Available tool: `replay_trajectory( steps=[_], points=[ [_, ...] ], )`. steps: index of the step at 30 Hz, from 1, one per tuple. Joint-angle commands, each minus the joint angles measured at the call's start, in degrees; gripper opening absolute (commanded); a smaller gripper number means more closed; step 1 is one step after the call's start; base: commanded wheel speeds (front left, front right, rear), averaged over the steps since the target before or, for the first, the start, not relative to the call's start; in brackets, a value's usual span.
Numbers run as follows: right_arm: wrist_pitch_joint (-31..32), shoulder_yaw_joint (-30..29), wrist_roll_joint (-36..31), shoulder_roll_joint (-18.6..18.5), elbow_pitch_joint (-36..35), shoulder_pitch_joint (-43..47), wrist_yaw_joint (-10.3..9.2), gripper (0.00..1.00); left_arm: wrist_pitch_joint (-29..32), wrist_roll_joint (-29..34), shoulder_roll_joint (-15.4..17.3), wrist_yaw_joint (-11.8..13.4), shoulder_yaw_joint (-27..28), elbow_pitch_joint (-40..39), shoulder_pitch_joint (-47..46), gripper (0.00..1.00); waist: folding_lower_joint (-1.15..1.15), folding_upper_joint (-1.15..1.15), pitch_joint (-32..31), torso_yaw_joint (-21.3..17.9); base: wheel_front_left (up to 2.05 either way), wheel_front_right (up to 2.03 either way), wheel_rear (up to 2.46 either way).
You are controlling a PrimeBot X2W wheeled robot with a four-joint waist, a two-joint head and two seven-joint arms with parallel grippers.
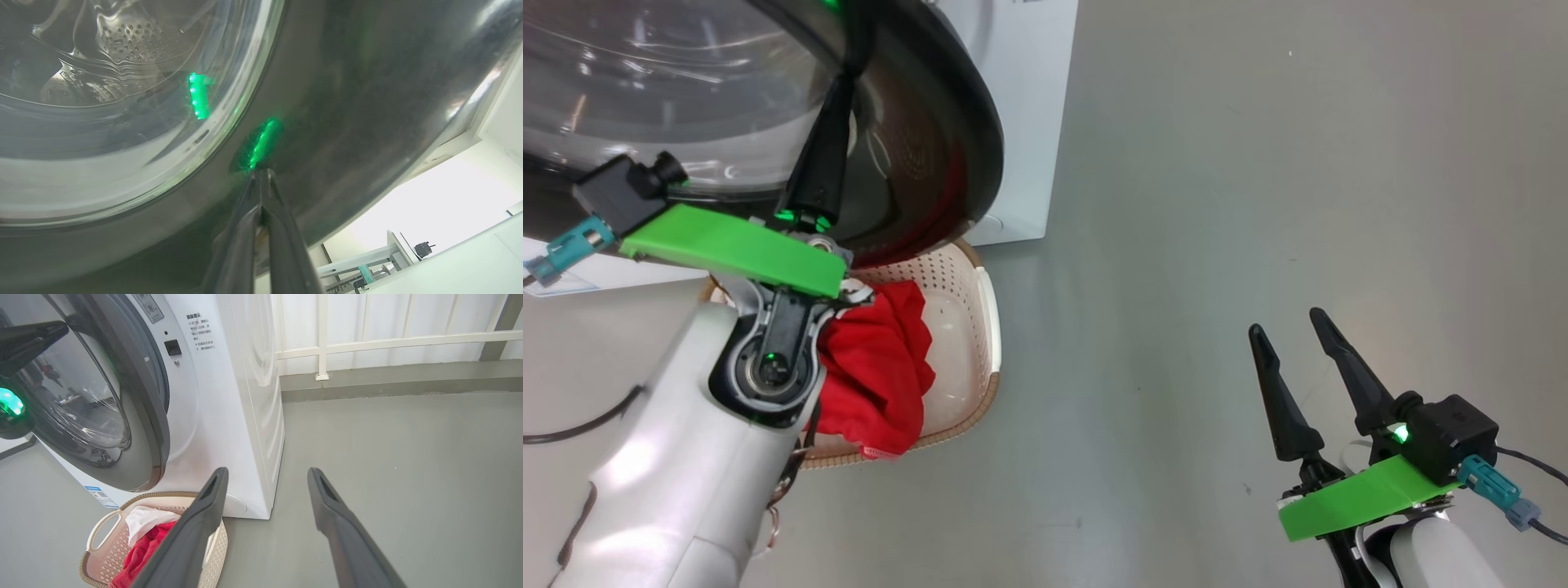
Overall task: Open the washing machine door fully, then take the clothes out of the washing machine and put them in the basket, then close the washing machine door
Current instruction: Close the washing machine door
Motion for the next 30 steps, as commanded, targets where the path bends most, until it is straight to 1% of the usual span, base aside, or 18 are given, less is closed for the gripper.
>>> replay_trajectory(
  steps=[1,6,11,12,13,14,15,16,17,19,20,25,30],
  points=[
    [-0.4,1.3,0.8,0.1,-1.4,-0.9,0.41,1.00,-0.5,-0.4,2.1,-0.4,1.1,-1.0,-1.9,0.00,0.00,0.00,0.0,-0.1,0.00,0.00,0.00],
    [-0.4,0.9,0.7,0.1,-1.5,-0.6,0.41,1.00,-2.1,-0.8,3.8,-0.4,-0.8,-0.5,-0.4,0.00,0.00,0.00,-0.4,0.4,0.00,0.00,0.00],
    [-0.4,0.5,0.2,0.1,-1.3,0.1,0.41,1.00,-3.0,1.4,5.4,-0.4,-3.5,-0.4,3.9,0.00,0.00,0.00,-1.6,1.8,0.00,0.00,0.00],
    [-0.4,0.4,0.1,0.1,-1.3,0.2,0.41,1.00,-3.0,1.6,5.6,-0.4,-3.6,-0.3,5.0,0.09,0.00,0.00,-1.8,2.0,0.00,0.00,0.00],
    [-0.4,0.3,0.0,0.1,-1.2,0.3,0.41,1.00,-3.1,1.8,5.6,-0.4,-3.1,-0.3,6.1,0.31,0.00,0.00,-2.1,2.3,0.00,0.00,0.00],
    [-0.4,0.2,-0.1,0.1,-1.1,0.4,0.41,1.00,-3.1,2.3,5.6,-0.4,-2.2,-0.2,7.4,0.41,0.00,0.00,-2.4,2.6,0.00,0.00,0.00],
    [-0.4,0.1,-0.2,0.1,-1.1,0.6,0.41,1.00,-3.1,3.1,5.6,-0.4,-1.2,-0.1,8.7,0.48,0.00,0.00,-2.7,2.9,0.00,0.00,0.00],
    [-0.4,-0.1,-0.3,0.1,-1.1,0.8,0.41,1.00,-3.1,3.7,5.3,-0.4,0.0,0.0,10.1,0.61,0.00,0.00,-3.0,3.2,0.00,0.00,0.00],
    [-0.4,-0.2,-0.4,0.1,-1.1,1.0,0.41,1.00,-3.1,4.1,5.0,-0.4,1.2,0.1,11.6,0.77,0.00,0.00,-3.4,3.4,0.00,0.00,0.00],
    [-0.4,-0.4,-0.7,0.1,-0.9,1.4,0.41,1.00,-3.1,5.3,4.5,-0.4,3.0,0.2,14.5,0.91,0.00,0.00,-4.1,3.9,0.00,0.00,0.00],
    [-0.4,-0.5,-0.8,0.1,-0.9,1.6,0.41,1.00,-3.1,6.0,4.3,-0.4,3.8,0.3,15.8,1.00,0.00,0.00,-4.4,4.2,0.00,0.00,0.00],
    [-0.4,-1.1,-1.3,0.1,-0.6,2.9,0.41,1.00,-3.1,8.7,3.2,-0.4,8.0,-0.1,22.5,1.00,0.00,0.00,-6.3,5.1,0.00,0.00,0.00],
    [-0.4,-1.5,-1.7,0.1,-0.5,4.5,0.41,1.00,-3.1,12.3,2.8,-0.4,12.1,-1.6,29.1,1.00,0.00,0.00,-7.9,5.6,0.00,0.00,0.00]
  ],
)
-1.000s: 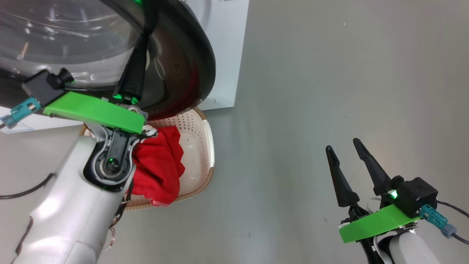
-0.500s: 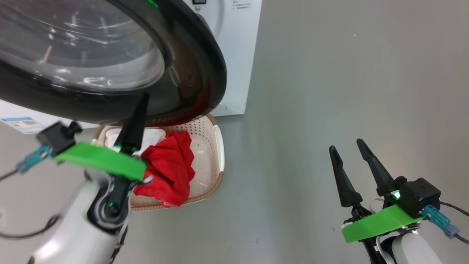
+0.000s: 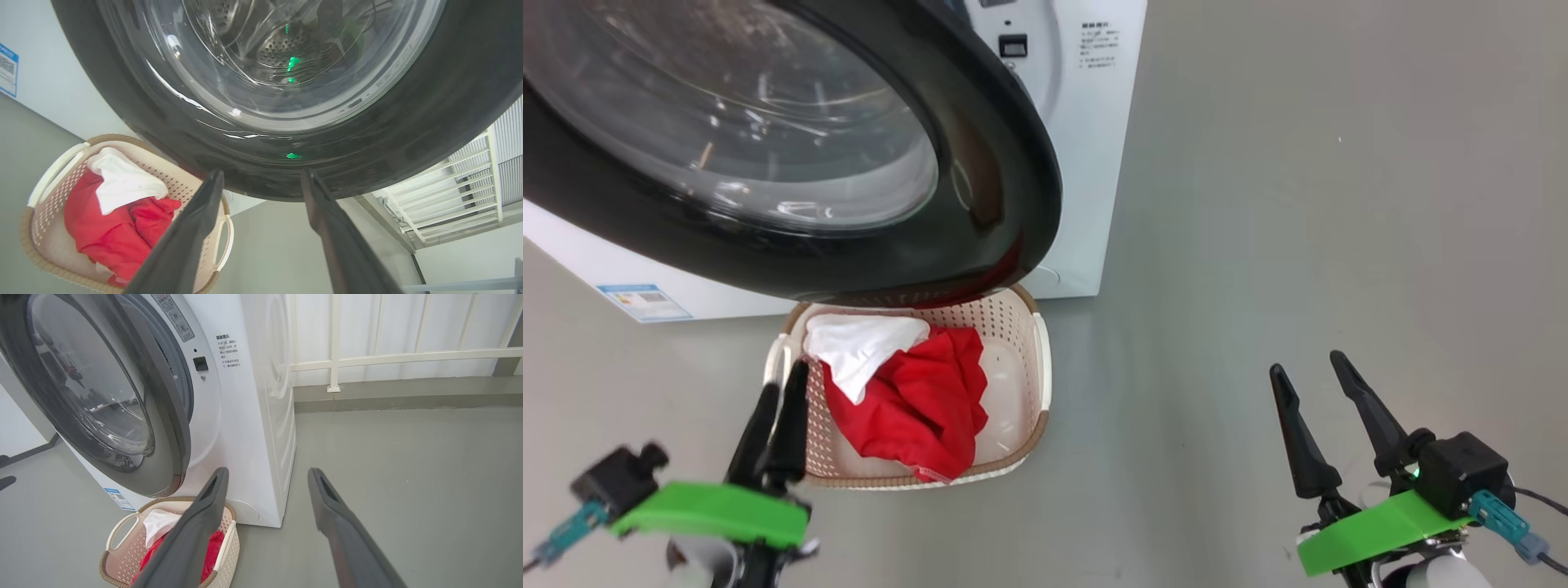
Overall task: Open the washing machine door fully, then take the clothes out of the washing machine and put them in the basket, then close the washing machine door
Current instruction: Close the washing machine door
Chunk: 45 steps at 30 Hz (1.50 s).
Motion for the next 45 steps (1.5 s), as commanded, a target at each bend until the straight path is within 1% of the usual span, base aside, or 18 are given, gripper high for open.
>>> replay_trajectory(
  steps=[1,4,5,8,14,19,24,34,38,42,45],
  points=[
    [-0.4,0.6,-0.7,0.0,-1.2,0.6,0.41,1.00,-0.5,2.0,1.2,-0.4,3.8,-2.0,2.1,1.00,0.00,0.00,-1.1,0.6,0.00,0.00,0.00],
    [-0.4,0.0,-0.8,0.0,-1.2,1.6,0.41,1.00,-0.5,4.8,1.1,-0.4,6.0,-2.8,5.7,1.00,0.00,0.00,-1.8,0.6,0.00,0.00,0.00],
    [-0.4,0.0,-0.8,0.0,-1.2,1.6,0.41,1.00,-0.5,4.8,1.1,-0.4,6.0,-2.8,5.7,1.00,0.00,0.00,-1.8,0.6,0.00,0.00,0.00],
    [-0.4,-0.5,-0.8,-0.1,-1.3,2.6,0.41,1.00,-0.5,8.5,1.2,-0.4,7.7,-3.3,8.4,1.00,0.00,0.00,-2.3,0.6,0.00,0.00,0.00],
    [-0.4,-1.5,-0.9,-0.3,-1.4,4.5,0.41,1.00,-0.5,17.4,0.4,-0.4,12.3,-5.5,12.7,1.00,0.00,0.00,-3.1,0.4,0.00,0.00,0.00],
    [-0.4,-2.5,-0.8,-0.4,-1.6,5.9,0.41,1.00,-0.5,27.8,-0.4,-0.4,16.1,-8.2,15.7,1.00,0.00,0.00,-3.3,0.2,0.00,0.00,0.00],
    [-0.4,-3.4,-0.4,-0.3,-1.8,6.9,0.41,1.00,-0.5,37.5,-1.9,-0.4,18.6,-9.9,17.8,1.00,0.00,0.00,-3.7,0.0,0.00,0.00,0.00],
    [-0.4,-4.0,-0.4,-0.6,-2.6,8.2,0.41,1.00,-0.5,51.2,-6.2,-0.4,24.4,-15.4,20.6,1.00,0.00,0.00,-4.6,-0.4,0.00,0.00,0.00],
    [-0.4,-4.0,-0.4,-0.6,-2.9,8.3,0.41,1.00,-0.5,55.1,-7.7,-0.4,25.9,-17.6,21.6,1.00,0.00,0.00,-4.6,-0.5,0.00,0.00,0.00],
    [-0.4,-4.1,-0.5,-0.6,-3.1,8.1,0.41,1.00,-0.5,56.6,-8.9,-0.4,26.4,-18.1,22.2,1.00,0.00,0.00,-4.5,-0.5,0.00,0.00,0.00],
    [-0.4,-4.1,-0.5,-0.5,-3.1,8.0,0.41,1.00,-0.5,56.8,-9.2,-0.4,26.4,-18.1,22.2,1.00,0.00,0.00,-4.5,-0.4,0.00,0.00,0.00]
  ],
)
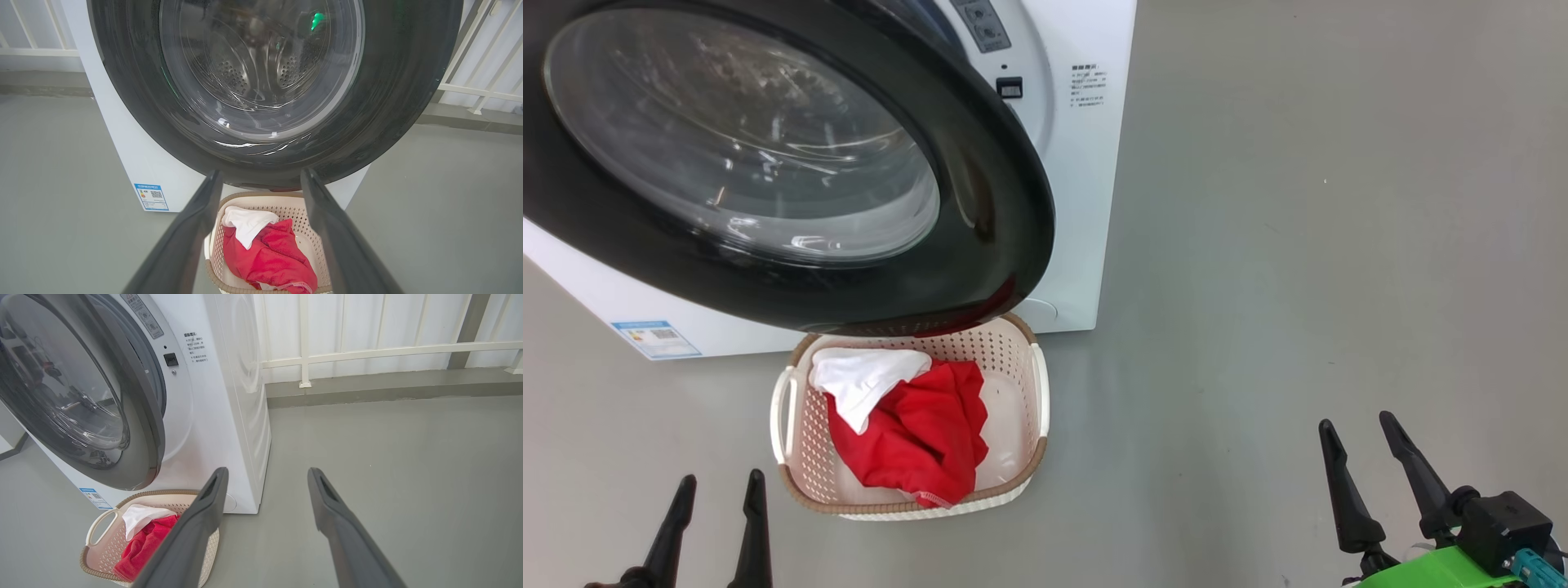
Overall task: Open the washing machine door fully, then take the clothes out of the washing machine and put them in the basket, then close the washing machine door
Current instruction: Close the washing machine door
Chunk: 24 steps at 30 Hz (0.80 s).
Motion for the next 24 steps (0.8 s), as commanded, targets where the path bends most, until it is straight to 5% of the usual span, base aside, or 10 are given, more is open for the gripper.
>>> replay_trajectory(
  steps=[1,10,12,13,14,24],
  points=[
    [-0.4,1.1,-0.2,-0.5,-1.5,-0.2,0.41,1.00,-0.5,0.8,0.6,-0.3,2.2,-1.4,-0.6,1.00,0.00,0.00,0.0,0.1,0.00,0.00,0.00],
    [-0.4,1.7,-0.3,-0.6,-1.7,-0.6,0.41,1.00,-0.5,0.6,0.4,-0.3,1.8,-1.7,-0.8,1.00,0.00,0.00,0.1,0.6,0.00,0.00,0.00],
    [-0.4,2.5,-0.3,-0.7,-1.7,-1.0,0.41,0.46,-0.5,0.5,0.4,-0.3,1.4,-1.8,-1.1,1.00,0.00,0.00,0.3,1.1,0.00,0.00,0.00],
    [-0.4,2.9,-0.3,-0.7,-1.7,-1.2,0.41,0.32,-0.5,0.4,0.4,-0.3,1.2,-1.8,-1.3,1.00,0.00,0.00,0.5,1.4,0.00,0.00,0.00],
    [-0.4,3.4,-0.3,-0.8,-1.6,-1.5,0.41,0.00,-0.5,0.4,0.3,-0.3,0.9,-1.8,-1.5,1.00,0.00,0.00,0.7,1.8,0.00,0.00,0.00],
    [-0.4,12.0,0.5,-0.9,0.6,-10.4,0.41,0.00,-0.5,0.2,-0.8,-0.3,-2.1,-1.2,-4.3,1.00,0.00,0.00,3.8,6.1,0.00,0.00,0.00]
  ],
)
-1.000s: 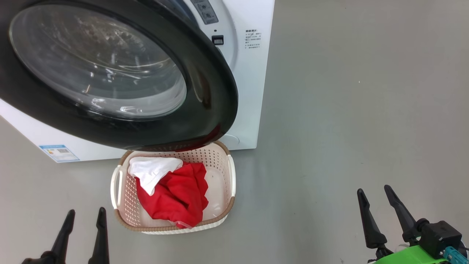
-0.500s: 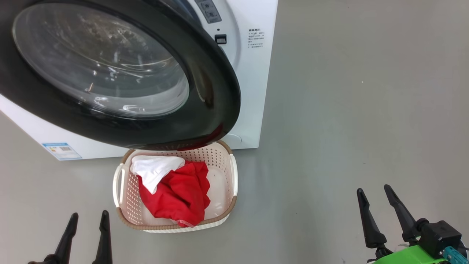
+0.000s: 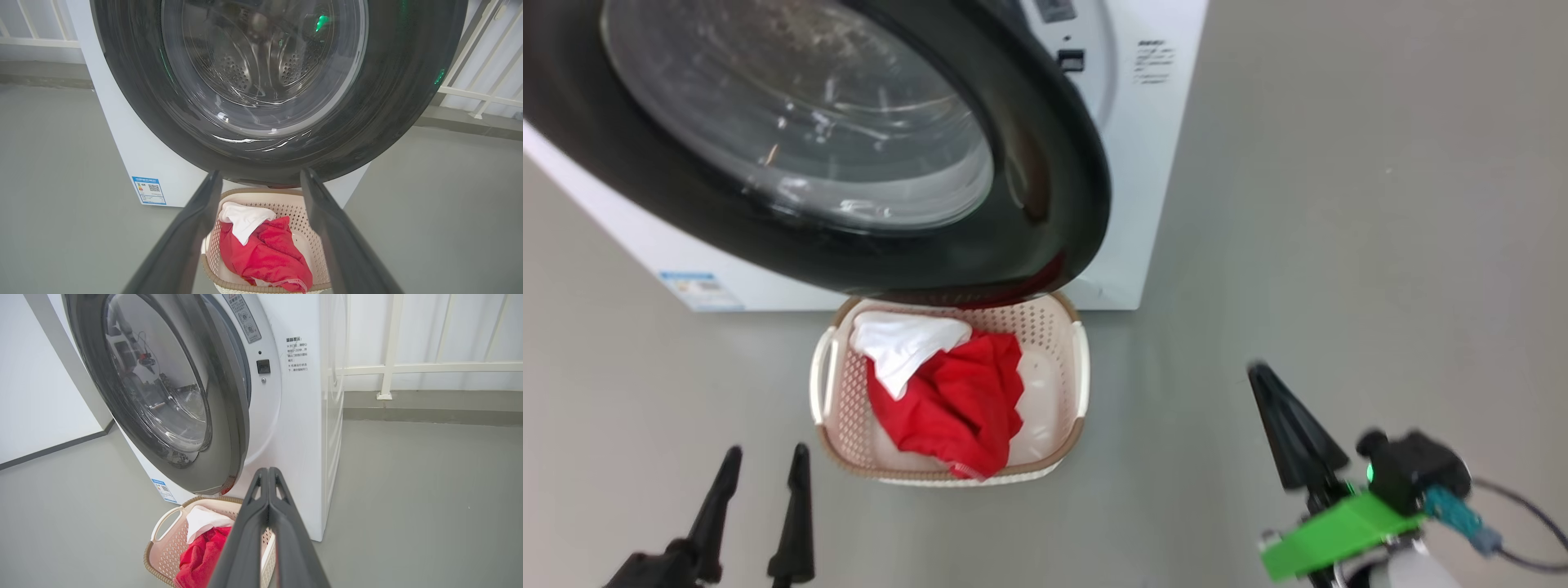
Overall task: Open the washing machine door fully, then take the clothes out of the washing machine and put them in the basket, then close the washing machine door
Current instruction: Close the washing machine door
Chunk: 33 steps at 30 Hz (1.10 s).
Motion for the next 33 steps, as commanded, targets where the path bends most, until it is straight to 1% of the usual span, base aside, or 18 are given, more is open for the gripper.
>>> replay_trajectory(
  steps=[1,7,13,18,23,33],
  points=[
    [-0.4,1.7,0.3,-0.3,-1.1,-2.6,0.41,0.00,-0.5,0.1,0.3,-0.3,1.5,-1.1,-2.1,1.00,0.00,0.00,1.8,1.9,0.00,0.00,0.00],
    [-0.4,4.6,0.3,-0.5,0.1,-10.8,0.41,0.00,-0.5,-0.6,-0.1,-0.3,-0.5,-0.6,-5.0,1.00,0.00,0.00,5.2,5.7,0.00,0.00,0.00],
    [-0.4,5.7,0.2,-2.0,1.3,-17.6,0.41,0.00,-0.5,-1.5,-0.4,-0.3,-2.1,-0.1,-7.7,1.00,0.00,0.00,8.6,9.2,0.00,0.00,0.00],
    [-0.4,6.3,0.1,-3.4,2.0,-21.6,0.41,0.00,-0.5,-2.4,-0.5,-0.3,-3.3,0.4,-9.6,1.00,0.00,0.00,11.3,11.5,0.00,0.00,0.00],
    [-0.4,6.4,0.1,-4.4,2.4,-24.2,0.41,0.00,-0.5,-4.1,-0.6,-0.3,-4.8,0.6,-11.1,1.00,0.00,0.00,13.2,13.3,0.00,0.00,0.00],
    [-0.4,5.1,0.1,-6.2,1.7,-29.4,0.41,0.00,-0.5,-5.8,-0.6,-0.3,-6.2,0.2,-14.1,1.00,0.00,0.00,17.9,15.1,0.00,0.00,0.00]
  ],
)
